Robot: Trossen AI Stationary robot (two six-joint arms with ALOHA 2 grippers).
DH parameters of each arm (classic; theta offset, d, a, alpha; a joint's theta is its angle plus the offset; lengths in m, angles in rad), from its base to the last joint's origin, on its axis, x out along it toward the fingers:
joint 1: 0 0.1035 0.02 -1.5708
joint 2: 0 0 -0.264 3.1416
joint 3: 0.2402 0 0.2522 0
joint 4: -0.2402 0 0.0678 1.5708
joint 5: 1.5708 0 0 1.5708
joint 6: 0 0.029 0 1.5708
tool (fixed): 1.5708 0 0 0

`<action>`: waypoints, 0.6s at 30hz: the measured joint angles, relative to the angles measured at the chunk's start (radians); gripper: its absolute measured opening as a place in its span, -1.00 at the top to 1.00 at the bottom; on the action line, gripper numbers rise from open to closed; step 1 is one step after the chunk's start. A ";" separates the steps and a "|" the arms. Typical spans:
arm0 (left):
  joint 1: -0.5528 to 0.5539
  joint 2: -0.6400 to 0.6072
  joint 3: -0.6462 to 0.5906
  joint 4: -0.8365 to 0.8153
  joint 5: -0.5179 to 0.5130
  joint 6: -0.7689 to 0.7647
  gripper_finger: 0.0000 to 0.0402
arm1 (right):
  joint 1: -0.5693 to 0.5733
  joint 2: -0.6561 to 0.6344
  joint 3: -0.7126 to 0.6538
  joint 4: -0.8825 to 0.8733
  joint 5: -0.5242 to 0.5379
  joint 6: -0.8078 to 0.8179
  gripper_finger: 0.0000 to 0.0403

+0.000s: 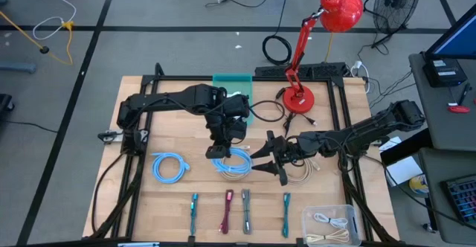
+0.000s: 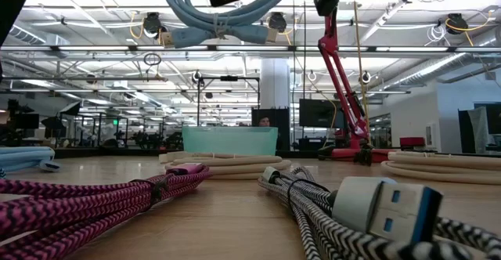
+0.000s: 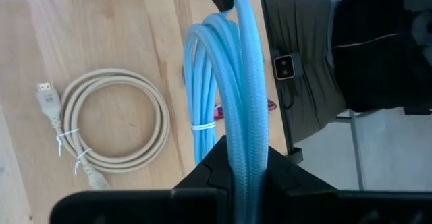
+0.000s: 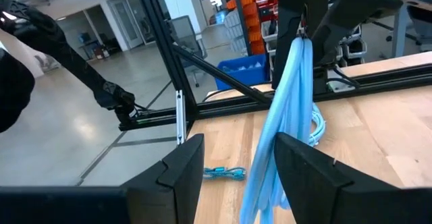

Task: Pick & Place USB Port
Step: Put the right blue HDMI cable into the green bin

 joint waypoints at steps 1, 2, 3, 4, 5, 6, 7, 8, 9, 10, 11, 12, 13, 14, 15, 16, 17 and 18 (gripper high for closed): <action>0.000 0.000 0.000 0.000 -0.001 -0.003 0.86 | -0.002 0.000 0.000 -0.009 0.010 0.000 0.15; -0.001 0.000 0.000 0.000 -0.002 -0.005 0.86 | -0.002 0.000 0.000 -0.018 0.028 -0.001 0.15; -0.002 0.000 0.000 -0.001 -0.005 -0.008 0.86 | -0.002 0.000 0.000 -0.025 0.048 -0.005 0.15; -0.004 0.000 0.000 -0.002 -0.006 -0.010 0.86 | -0.002 0.000 0.000 -0.030 0.065 -0.007 0.15; -0.005 0.000 0.000 -0.003 -0.007 -0.011 0.86 | -0.004 0.000 0.000 -0.032 0.073 -0.007 0.15; -0.006 0.000 0.000 -0.004 -0.007 -0.011 0.86 | -0.007 0.000 0.000 -0.031 0.073 -0.007 0.15; -0.009 0.000 0.000 -0.005 -0.007 -0.012 0.86 | -0.008 0.000 0.000 -0.032 0.073 -0.004 0.14; -0.012 0.000 0.000 -0.005 -0.007 -0.014 0.86 | -0.008 0.000 0.000 -0.032 0.074 -0.003 0.13; -0.015 0.000 0.000 -0.007 -0.007 -0.014 0.86 | -0.008 0.000 0.000 -0.033 0.075 -0.003 0.12; -0.017 0.000 0.000 -0.008 -0.008 -0.015 0.86 | -0.007 0.000 0.000 -0.034 0.074 -0.003 0.10; -0.020 0.000 0.000 -0.010 -0.011 -0.017 0.86 | -0.007 0.000 0.000 -0.034 0.077 -0.004 0.08; -0.023 0.000 0.000 -0.011 -0.013 -0.019 0.86 | -0.008 0.000 0.000 -0.034 0.085 -0.004 0.05; -0.027 0.000 0.000 -0.010 -0.013 -0.025 0.86 | -0.009 0.000 0.000 -0.034 0.095 -0.003 0.03; -0.032 0.000 0.000 -0.011 -0.013 -0.026 0.86 | -0.008 0.000 0.000 -0.038 0.116 -0.003 0.01; -0.035 0.000 0.000 -0.014 -0.014 -0.028 0.86 | -0.007 0.000 0.000 -0.045 0.134 -0.003 -0.02; -0.040 0.000 0.000 -0.015 -0.016 -0.030 0.86 | -0.007 0.000 0.000 -0.053 0.153 -0.002 -0.05; -0.044 0.000 0.000 -0.015 -0.019 -0.033 0.87 | -0.006 0.000 0.000 -0.061 0.170 0.001 -0.09; -0.048 0.000 0.000 -0.016 -0.023 -0.034 0.87 | -0.006 0.000 0.000 -0.066 0.183 0.002 -0.12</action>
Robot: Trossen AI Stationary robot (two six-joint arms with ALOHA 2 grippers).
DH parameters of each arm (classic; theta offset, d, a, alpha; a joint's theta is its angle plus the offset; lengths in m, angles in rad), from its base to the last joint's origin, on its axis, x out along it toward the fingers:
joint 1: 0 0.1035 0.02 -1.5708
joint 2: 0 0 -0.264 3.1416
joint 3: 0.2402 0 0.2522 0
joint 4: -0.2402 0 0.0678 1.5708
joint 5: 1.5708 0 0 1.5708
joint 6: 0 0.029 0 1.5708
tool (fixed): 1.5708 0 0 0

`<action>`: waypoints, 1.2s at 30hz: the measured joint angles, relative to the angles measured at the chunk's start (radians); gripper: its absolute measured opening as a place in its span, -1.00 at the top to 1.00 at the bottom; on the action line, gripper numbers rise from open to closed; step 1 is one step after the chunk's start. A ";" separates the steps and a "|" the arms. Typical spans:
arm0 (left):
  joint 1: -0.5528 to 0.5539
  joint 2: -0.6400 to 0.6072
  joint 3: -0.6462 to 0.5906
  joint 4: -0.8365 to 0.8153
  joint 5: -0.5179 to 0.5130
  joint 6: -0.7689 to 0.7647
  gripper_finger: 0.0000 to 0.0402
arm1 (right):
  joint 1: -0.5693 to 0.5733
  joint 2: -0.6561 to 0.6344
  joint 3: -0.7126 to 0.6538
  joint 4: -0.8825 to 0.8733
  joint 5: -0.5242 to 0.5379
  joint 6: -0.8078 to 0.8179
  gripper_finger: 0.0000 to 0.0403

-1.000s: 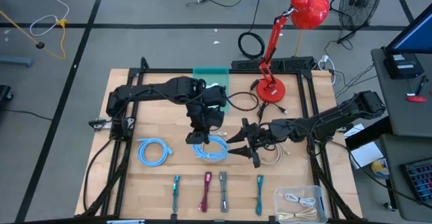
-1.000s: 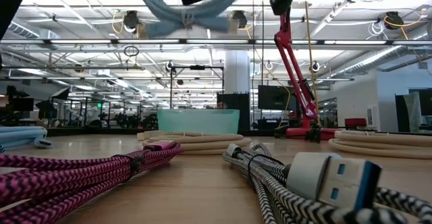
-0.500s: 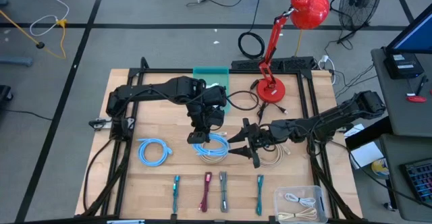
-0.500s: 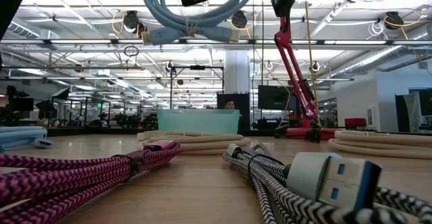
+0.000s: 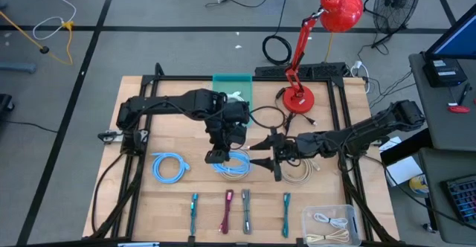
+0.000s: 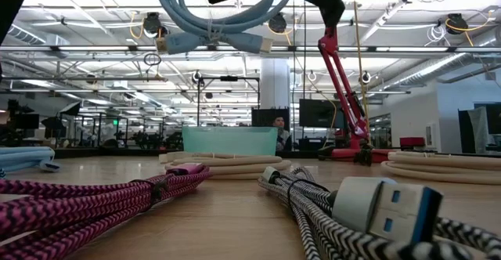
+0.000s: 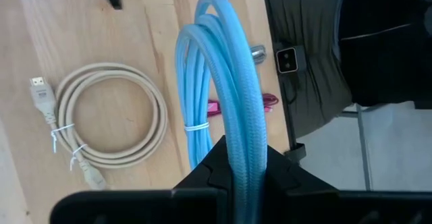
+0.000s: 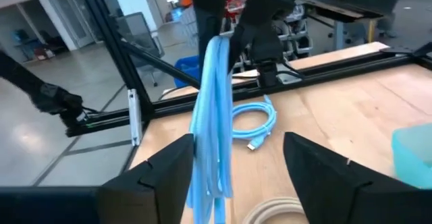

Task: Pick & Place USB Port
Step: Put the right blue HDMI cable into the green bin

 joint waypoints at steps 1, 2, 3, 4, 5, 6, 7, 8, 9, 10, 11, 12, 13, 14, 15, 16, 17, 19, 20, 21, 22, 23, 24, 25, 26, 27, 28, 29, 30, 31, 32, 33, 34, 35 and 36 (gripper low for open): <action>-0.002 0.000 0.000 0.000 -0.002 -0.001 0.87 | 0.000 0.000 0.000 0.000 0.000 0.000 -0.16; -0.004 0.000 0.000 0.000 -0.003 -0.002 0.87 | -0.001 0.000 0.000 0.001 0.000 0.001 -0.19; -0.004 0.000 0.000 0.001 -0.003 -0.002 0.87 | -0.001 0.000 0.000 0.003 0.000 0.002 -0.22; -0.005 0.000 0.000 0.003 -0.003 -0.002 0.87 | -0.001 0.000 0.000 0.007 -0.001 0.001 -0.25; -0.005 0.000 0.000 0.006 -0.002 -0.002 0.87 | 0.000 0.000 0.000 0.012 -0.001 0.001 -0.28; -0.001 0.000 0.000 0.007 -0.002 -0.002 0.87 | 0.000 0.000 0.000 0.016 -0.003 0.001 -0.30; 0.001 0.000 0.000 0.008 -0.002 -0.002 0.87 | 0.001 0.000 0.000 0.017 -0.002 0.001 -0.32; 0.004 0.000 0.000 0.009 -0.002 -0.003 0.87 | 0.005 0.000 0.000 0.017 0.000 0.001 -0.34; 0.008 0.000 0.000 0.009 -0.001 -0.003 0.87 | 0.006 0.000 0.000 0.019 0.000 0.000 -0.36; 0.011 0.000 0.000 0.010 -0.001 -0.003 0.87 | 0.007 0.000 0.000 0.021 -0.001 0.000 -0.37; 0.015 0.000 0.000 0.013 -0.001 -0.003 0.87 | 0.008 0.000 0.000 0.024 -0.003 0.001 -0.38; 0.017 0.000 0.000 0.018 -0.001 -0.002 0.87 | 0.008 0.000 0.000 0.026 -0.004 0.001 -0.39; 0.020 0.000 0.000 0.024 -0.001 -0.003 0.87 | 0.008 0.003 0.000 0.028 -0.003 0.001 -0.40; 0.023 0.000 0.000 0.033 -0.001 -0.003 0.87 | 0.008 0.006 0.000 0.028 -0.002 0.001 -0.40; 0.026 0.000 0.000 0.042 0.000 -0.003 0.87 | 0.008 0.008 0.000 0.026 -0.001 0.001 -0.41; 0.028 0.000 0.000 0.048 0.001 -0.003 0.87 | 0.008 0.009 0.000 0.025 -0.001 0.001 -0.41; 0.031 0.000 0.000 0.053 0.001 -0.003 0.87 | 0.007 0.009 0.000 0.026 -0.001 0.002 -0.41; 0.035 0.000 0.000 0.060 0.004 -0.005 0.87 | 0.007 0.009 0.000 0.030 0.000 0.001 -0.41; 0.037 0.000 0.000 0.060 0.008 -0.006 0.87 | 0.005 0.009 0.000 0.029 0.000 0.001 -0.41; 0.037 0.000 0.000 0.062 0.012 -0.006 0.87 | 0.005 0.009 0.000 0.027 0.000 0.001 -0.41; 0.037 0.000 0.000 0.065 0.018 -0.006 0.87 | 0.005 0.009 0.000 0.027 0.000 0.000 -0.41; 0.037 0.000 0.000 0.069 0.023 -0.006 0.87 | 0.005 0.009 0.000 0.028 0.000 -0.001 -0.41; 0.037 0.000 0.000 0.076 0.027 -0.006 0.87 | 0.005 0.009 0.000 0.029 0.000 -0.001 -0.41; 0.036 0.000 0.000 0.084 0.027 -0.006 0.87 | 0.004 0.009 0.000 0.029 0.000 -0.002 -0.41; 0.034 0.000 0.000 0.086 0.028 -0.007 0.87 | 0.003 0.009 0.000 0.028 0.000 -0.002 -0.40; 0.034 0.000 0.000 0.086 0.028 -0.009 0.87 | 0.000 0.009 0.000 0.028 0.000 -0.002 -0.39; 0.034 0.000 0.000 0.085 0.032 -0.010 0.87 | -0.003 0.009 0.000 0.028 0.000 -0.001 -0.38; 0.034 0.000 0.000 0.085 0.037 -0.012 0.87 | -0.003 0.009 0.000 0.028 -0.001 0.001 -0.35; 0.033 0.000 0.000 0.085 0.039 -0.014 0.87 | -0.003 0.009 0.000 0.028 -0.001 0.002 -0.31; 0.032 0.000 0.000 0.086 0.042 -0.014 0.87 | -0.003 0.009 0.000 0.028 -0.001 0.002 -0.26; 0.032 0.000 0.000 0.087 0.044 -0.013 0.87 | -0.003 0.009 0.000 0.028 -0.001 0.002 -0.20; 0.032 0.000 0.000 0.087 0.044 -0.011 0.87 | -0.003 0.009 0.000 0.028 -0.002 0.003 -0.12; 0.032 0.000 0.000 0.087 0.043 -0.011 0.87 | -0.003 0.009 0.000 0.026 -0.003 0.008 -0.03; 0.032 0.000 0.000 0.091 0.042 -0.011 0.87 | -0.003 0.009 0.000 0.022 -0.004 0.015 0.08; 0.032 0.000 -0.001 0.099 0.040 -0.011 0.87 | -0.003 0.009 0.000 0.020 -0.005 0.017 0.20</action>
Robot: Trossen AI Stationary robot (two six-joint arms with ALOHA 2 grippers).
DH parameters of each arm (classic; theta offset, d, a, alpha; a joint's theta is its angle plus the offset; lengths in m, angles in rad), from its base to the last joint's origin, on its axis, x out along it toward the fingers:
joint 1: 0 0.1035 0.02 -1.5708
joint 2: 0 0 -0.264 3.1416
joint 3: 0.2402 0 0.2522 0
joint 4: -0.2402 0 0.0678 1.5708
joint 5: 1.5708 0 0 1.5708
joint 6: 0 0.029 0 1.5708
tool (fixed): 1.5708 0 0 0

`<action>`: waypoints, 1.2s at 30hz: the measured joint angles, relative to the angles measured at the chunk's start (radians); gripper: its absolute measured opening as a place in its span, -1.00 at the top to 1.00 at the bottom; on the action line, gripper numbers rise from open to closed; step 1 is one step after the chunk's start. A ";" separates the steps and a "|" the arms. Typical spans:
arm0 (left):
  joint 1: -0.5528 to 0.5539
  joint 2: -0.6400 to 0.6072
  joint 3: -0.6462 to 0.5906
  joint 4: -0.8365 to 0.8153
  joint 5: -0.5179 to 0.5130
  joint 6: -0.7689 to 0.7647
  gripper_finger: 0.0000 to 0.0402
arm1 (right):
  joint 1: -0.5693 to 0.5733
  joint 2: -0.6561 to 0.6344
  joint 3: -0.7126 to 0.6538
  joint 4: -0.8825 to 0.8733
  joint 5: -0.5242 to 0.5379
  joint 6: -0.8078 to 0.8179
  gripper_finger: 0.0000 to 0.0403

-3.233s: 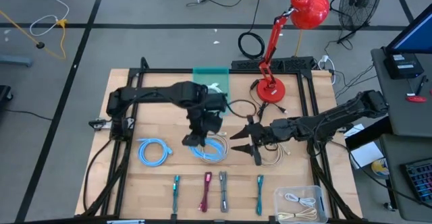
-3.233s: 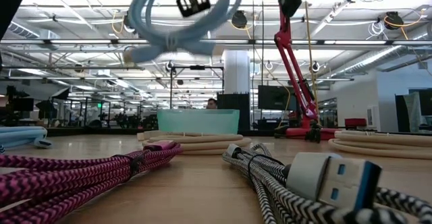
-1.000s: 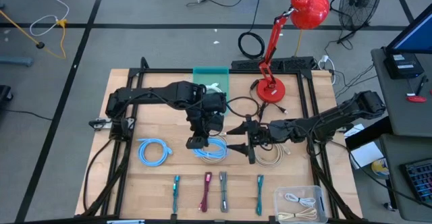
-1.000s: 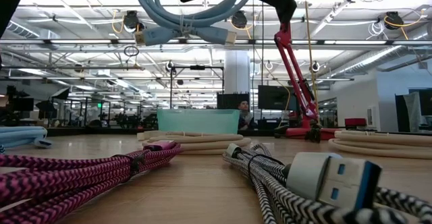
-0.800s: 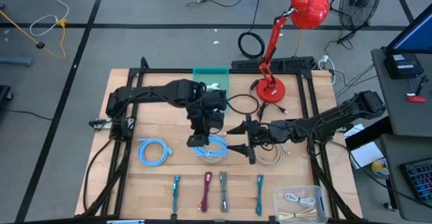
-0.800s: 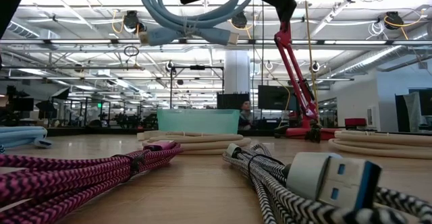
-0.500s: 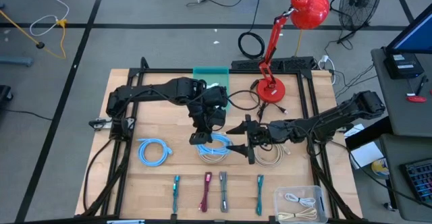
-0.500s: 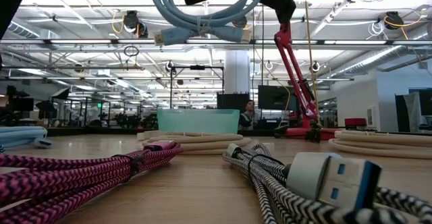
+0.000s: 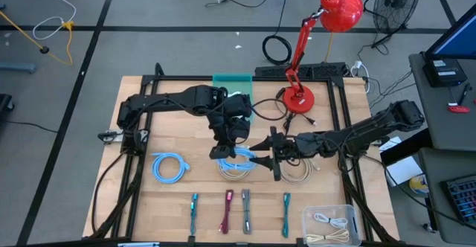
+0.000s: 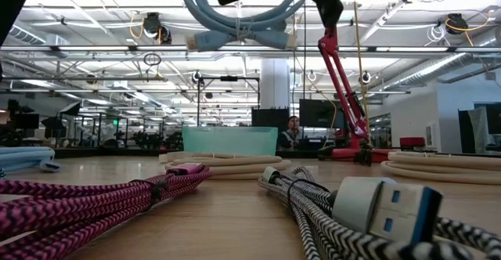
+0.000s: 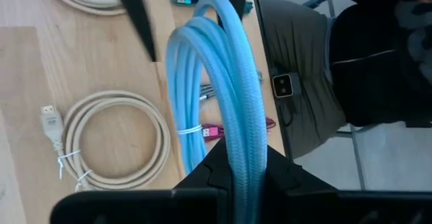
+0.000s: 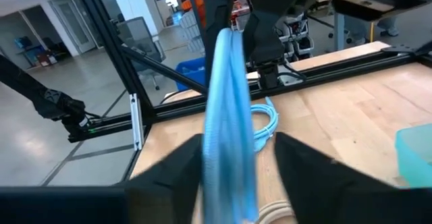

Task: Pick & Place USB Port
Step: Put the right blue HDMI cable into the green bin

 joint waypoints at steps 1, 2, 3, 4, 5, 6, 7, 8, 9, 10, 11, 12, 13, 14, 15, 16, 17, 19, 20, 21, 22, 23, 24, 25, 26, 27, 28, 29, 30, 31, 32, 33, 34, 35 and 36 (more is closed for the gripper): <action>0.000 0.000 0.000 0.007 -0.002 0.000 0.87 | 0.000 0.000 0.000 0.000 -0.002 0.003 0.33; 0.000 0.001 0.009 0.007 -0.006 0.001 0.87 | 0.000 0.000 0.000 0.000 -0.005 0.003 0.48; 0.000 0.003 0.022 0.006 -0.016 0.001 0.87 | 0.001 0.000 0.000 0.003 -0.007 0.000 0.63; 0.000 0.003 0.036 0.001 -0.032 0.000 0.87 | 0.001 0.000 0.000 0.007 -0.005 -0.009 0.78; -0.001 0.003 0.054 -0.004 -0.055 -0.005 0.87 | 0.001 -0.002 0.001 0.011 0.000 -0.021 0.85; -0.001 0.003 0.071 -0.008 -0.075 -0.009 0.87 | 0.001 -0.002 0.001 0.018 0.005 -0.027 0.86; -0.003 0.003 0.087 -0.010 -0.090 -0.015 0.87 | 0.001 -0.003 0.002 0.025 0.006 -0.025 0.86; -0.003 0.003 0.102 -0.012 -0.101 -0.015 0.84 | 0.001 -0.003 0.002 0.031 0.008 -0.023 0.86; -0.006 0.003 0.122 -0.009 -0.114 -0.014 0.79 | 0.003 -0.003 0.002 0.036 0.010 -0.024 0.86; -0.011 0.002 0.148 -0.006 -0.132 -0.008 0.72 | 0.010 -0.001 0.002 0.046 0.015 -0.029 0.86; -0.015 -0.006 0.168 -0.016 -0.152 -0.005 0.64 | 0.019 0.000 0.002 0.056 0.027 -0.039 0.86; -0.020 -0.015 0.185 -0.026 -0.178 -0.006 0.56 | 0.030 0.000 0.002 0.057 0.050 -0.051 0.86; -0.027 -0.030 0.199 -0.025 -0.202 -0.007 0.49 | 0.044 0.000 0.000 0.055 0.082 -0.066 0.86; -0.037 -0.050 0.206 -0.021 -0.231 -0.007 0.43 | 0.057 0.002 0.000 0.056 0.120 -0.082 0.86; -0.047 -0.069 0.212 -0.019 -0.262 -0.009 0.37 | 0.069 0.003 -0.001 0.059 0.156 -0.100 0.86; -0.056 -0.088 0.216 -0.016 -0.297 -0.017 0.32 | 0.079 0.003 -0.002 0.065 0.188 -0.116 0.86; -0.065 -0.113 0.217 -0.004 -0.336 -0.027 0.28 | 0.089 0.003 -0.002 0.083 0.220 -0.131 0.86; -0.080 -0.155 0.217 0.003 -0.430 -0.040 0.21 | 0.108 0.002 -0.002 0.125 0.272 -0.160 0.86; -0.089 -0.177 0.217 0.009 -0.484 -0.048 0.19 | 0.119 0.002 -0.002 0.145 0.289 -0.177 0.86; -0.099 -0.201 0.216 0.013 -0.540 -0.058 0.17 | 0.133 0.002 -0.002 0.165 0.301 -0.196 0.86; -0.114 -0.224 0.213 0.016 -0.589 -0.064 0.17 | 0.148 0.002 -0.002 0.183 0.317 -0.219 0.86; -0.133 -0.245 0.211 0.019 -0.629 -0.067 0.17 | 0.164 0.005 -0.002 0.208 0.337 -0.242 0.86; -0.155 -0.265 0.205 0.030 -0.672 -0.072 0.17 | 0.180 0.009 -0.001 0.239 0.364 -0.267 0.86; -0.177 -0.282 0.195 0.043 -0.711 -0.078 0.17 | 0.199 0.013 -0.002 0.267 0.394 -0.301 0.86; -0.201 -0.296 0.181 0.055 -0.744 -0.079 0.18 | 0.218 0.018 -0.001 0.299 0.427 -0.339 0.86; -0.224 -0.308 0.161 0.071 -0.775 -0.079 0.19 | 0.235 0.025 -0.001 0.337 0.457 -0.377 0.86; -0.245 -0.321 0.136 0.093 -0.807 -0.079 0.20 | 0.251 0.035 -0.001 0.385 0.483 -0.417 0.86; -0.266 -0.335 0.105 0.114 -0.837 -0.079 0.21 | 0.266 0.047 -0.001 0.435 0.507 -0.462 0.86; -0.285 -0.347 0.066 0.132 -0.865 -0.080 0.22 | 0.283 0.058 -0.001 0.482 0.520 -0.508 0.86; -0.300 -0.360 0.022 0.155 -0.892 -0.085 0.23 | 0.300 0.069 -0.002 0.528 0.531 -0.553 0.86; -0.312 -0.374 -0.025 0.184 -0.916 -0.086 0.24 | 0.313 0.082 -0.002 0.574 0.534 -0.599 0.86; -0.324 -0.389 -0.081 0.214 -0.935 -0.090 0.25 | 0.324 0.097 -0.002 0.626 0.533 -0.640 0.86; -0.334 -0.406 -0.141 0.243 -0.953 -0.090 0.27 | 0.335 0.110 -0.001 0.672 0.532 -0.674 0.86; -0.341 -0.422 -0.208 0.284 -0.971 -0.090 0.28 | 0.345 0.122 -0.001 0.711 0.534 -0.707 0.86; -0.346 -0.440 -0.277 0.340 -0.987 -0.090 0.30 | 0.355 0.133 -0.001 0.745 0.535 -0.738 0.86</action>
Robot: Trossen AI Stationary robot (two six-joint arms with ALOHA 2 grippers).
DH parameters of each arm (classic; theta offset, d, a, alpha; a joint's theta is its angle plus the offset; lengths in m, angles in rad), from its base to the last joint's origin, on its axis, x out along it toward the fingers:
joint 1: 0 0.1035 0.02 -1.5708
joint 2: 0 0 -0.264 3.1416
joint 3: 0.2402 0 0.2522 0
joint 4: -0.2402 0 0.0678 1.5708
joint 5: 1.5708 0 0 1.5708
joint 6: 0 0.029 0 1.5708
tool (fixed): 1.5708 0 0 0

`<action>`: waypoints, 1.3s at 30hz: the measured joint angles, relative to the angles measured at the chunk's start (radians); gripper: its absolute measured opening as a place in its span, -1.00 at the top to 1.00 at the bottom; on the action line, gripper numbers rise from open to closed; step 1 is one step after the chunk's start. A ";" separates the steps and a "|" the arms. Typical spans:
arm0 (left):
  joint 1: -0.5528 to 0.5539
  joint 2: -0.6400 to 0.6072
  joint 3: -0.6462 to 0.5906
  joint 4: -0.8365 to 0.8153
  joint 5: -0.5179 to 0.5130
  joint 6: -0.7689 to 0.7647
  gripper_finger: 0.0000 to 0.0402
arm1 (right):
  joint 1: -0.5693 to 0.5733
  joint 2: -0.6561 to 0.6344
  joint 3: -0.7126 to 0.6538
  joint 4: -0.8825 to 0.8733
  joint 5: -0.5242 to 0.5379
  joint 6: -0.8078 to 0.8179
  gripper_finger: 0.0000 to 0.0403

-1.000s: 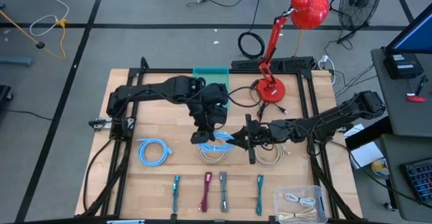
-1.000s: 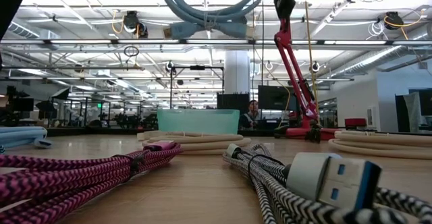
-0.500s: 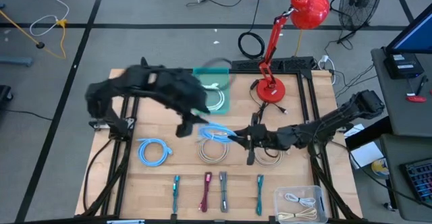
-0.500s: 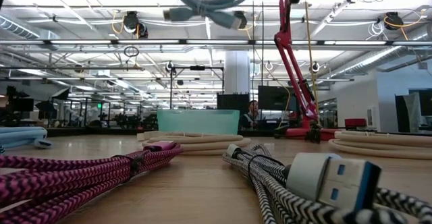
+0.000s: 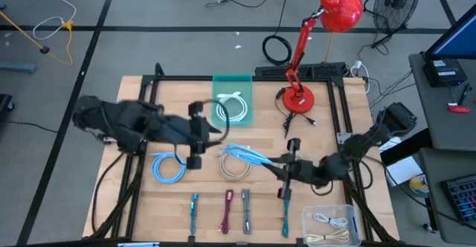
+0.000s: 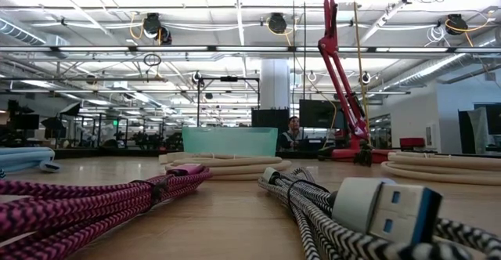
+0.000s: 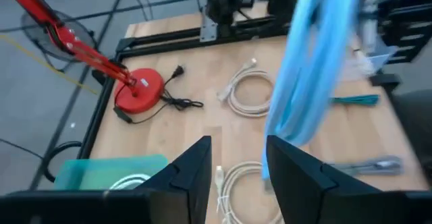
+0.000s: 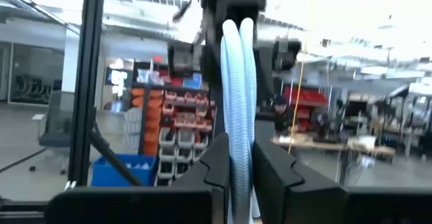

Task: Pick & Place USB Port
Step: Put the right blue HDMI cable into the green bin

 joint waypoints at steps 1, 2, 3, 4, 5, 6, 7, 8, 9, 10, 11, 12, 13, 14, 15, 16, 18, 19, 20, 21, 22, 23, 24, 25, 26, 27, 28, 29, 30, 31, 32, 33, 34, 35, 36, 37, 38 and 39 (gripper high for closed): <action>0.000 -0.021 -0.072 0.059 -0.014 0.006 0.33 | 0.007 0.010 0.000 0.031 0.001 -0.025 0.86; 0.000 -0.047 -0.144 0.106 -0.026 0.006 0.36 | 0.013 0.016 0.000 0.057 0.005 -0.050 0.86; 0.001 -0.074 -0.218 0.157 -0.033 0.005 0.39 | 0.022 0.019 0.000 0.075 0.020 -0.075 0.86; 0.006 -0.104 -0.284 0.214 -0.039 0.005 0.43 | 0.030 0.020 0.000 0.088 0.033 -0.099 0.86; 0.010 -0.138 -0.350 0.272 -0.042 0.005 0.47 | 0.037 0.020 0.000 0.101 0.045 -0.121 0.86; 0.013 -0.175 -0.417 0.330 -0.042 0.006 0.52 | 0.043 0.020 0.000 0.115 0.050 -0.142 0.86; 0.017 -0.215 -0.483 0.392 -0.038 0.013 0.56 | 0.050 0.020 0.000 0.128 0.048 -0.162 0.86; 0.019 -0.256 -0.552 0.476 -0.026 0.028 0.60 | 0.056 0.019 0.000 0.141 0.042 -0.183 0.86; 0.019 -0.298 -0.622 0.581 -0.010 0.052 0.64 | 0.061 0.020 0.000 0.162 0.022 -0.204 0.86; 0.020 -0.338 -0.689 0.695 0.018 0.084 0.68 | 0.062 0.020 0.000 0.180 -0.011 -0.222 0.86; 0.020 -0.379 -0.762 0.820 0.067 0.124 0.72 | 0.063 0.019 0.000 0.201 -0.056 -0.231 0.86; 0.025 -0.412 -0.825 0.949 0.121 0.158 0.76 | 0.062 0.019 0.000 0.219 -0.087 -0.235 0.86; 0.032 -0.439 -0.882 1.067 0.176 0.189 0.79 | 0.058 0.019 0.000 0.238 -0.112 -0.242 0.86; 0.039 -0.461 -0.939 1.175 0.227 0.217 0.81 | 0.053 0.019 0.000 0.253 -0.126 -0.250 0.86; 0.048 -0.476 -0.986 1.270 0.269 0.243 0.84 | 0.045 0.019 0.000 0.264 -0.137 -0.252 0.86; 0.056 -0.483 -1.028 1.361 0.300 0.265 0.85 | 0.035 0.019 0.000 0.276 -0.148 -0.250 0.86; 0.072 -0.479 -1.091 1.512 0.319 0.339 0.85 | 0.007 0.019 0.000 0.300 -0.201 -0.217 0.86; 0.078 -0.466 -1.110 1.568 0.319 0.388 0.84 | -0.009 0.019 0.000 0.311 -0.234 -0.192 0.86; 0.082 -0.451 -1.123 1.617 0.319 0.426 0.82 | -0.027 0.019 0.000 0.316 -0.265 -0.165 0.86; 0.084 -0.435 -1.131 1.647 0.319 0.446 0.78 | -0.046 0.017 0.002 0.316 -0.293 -0.135 0.86; 0.085 -0.419 -1.133 1.666 0.319 0.452 0.75 | -0.066 0.012 0.002 0.312 -0.317 -0.106 0.86; 0.089 -0.403 -1.131 1.690 0.319 0.452 0.70 | -0.084 0.004 0.003 0.299 -0.339 -0.073 0.86; 0.095 -0.388 -1.125 1.712 0.319 0.449 0.65 | -0.105 -0.003 0.004 0.287 -0.360 -0.040 0.86; 0.101 -0.374 -1.117 1.734 0.320 0.442 0.60 | -0.127 -0.008 0.007 0.279 -0.387 -0.008 0.86; 0.108 -0.364 -1.111 1.750 0.319 0.439 0.55 | -0.145 -0.009 0.010 0.272 -0.409 0.024 0.86; 0.114 -0.351 -1.103 1.758 0.319 0.430 0.49 | -0.159 -0.011 0.011 0.264 -0.426 0.050 0.86; 0.121 -0.337 -1.093 1.767 0.320 0.417 0.45 | -0.170 -0.010 0.010 0.261 -0.432 0.069 0.86; 0.127 -0.326 -1.085 1.767 0.320 0.402 0.40 | -0.179 -0.009 0.010 0.257 -0.435 0.082 0.86; 0.130 -0.316 -1.078 1.764 0.322 0.391 0.36 | -0.188 -0.009 0.009 0.256 -0.439 0.090 0.86; 0.130 -0.306 -1.067 1.764 0.327 0.389 0.32 | -0.196 -0.009 0.009 0.254 -0.451 0.097 0.86; 0.130 -0.299 -1.060 1.766 0.335 0.387 0.28 | -0.203 -0.010 0.010 0.249 -0.460 0.106 0.86; 0.130 -0.293 -1.053 1.766 0.346 0.382 0.26 | -0.209 -0.010 0.010 0.247 -0.468 0.114 0.86; 0.130 -0.285 -1.046 1.768 0.356 0.377 0.23 | -0.213 -0.010 0.010 0.243 -0.476 0.116 0.86; 0.130 -0.275 -1.037 1.768 0.373 0.369 0.21 | -0.214 -0.010 0.010 0.240 -0.477 0.117 0.86; 0.130 -0.266 -1.030 1.768 0.390 0.362 0.20 | -0.217 -0.010 0.009 0.239 -0.477 0.116 0.86; 0.130 -0.258 -1.022 1.763 0.409 0.358 0.19 | -0.218 -0.010 0.009 0.240 -0.478 0.117 0.86; 0.129 -0.250 -1.011 1.761 0.425 0.354 0.18 | -0.221 -0.010 0.009 0.242 -0.478 0.116 0.86; 0.127 -0.237 -0.997 1.764 0.432 0.351 0.18 | -0.223 -0.010 0.009 0.243 -0.479 0.117 0.86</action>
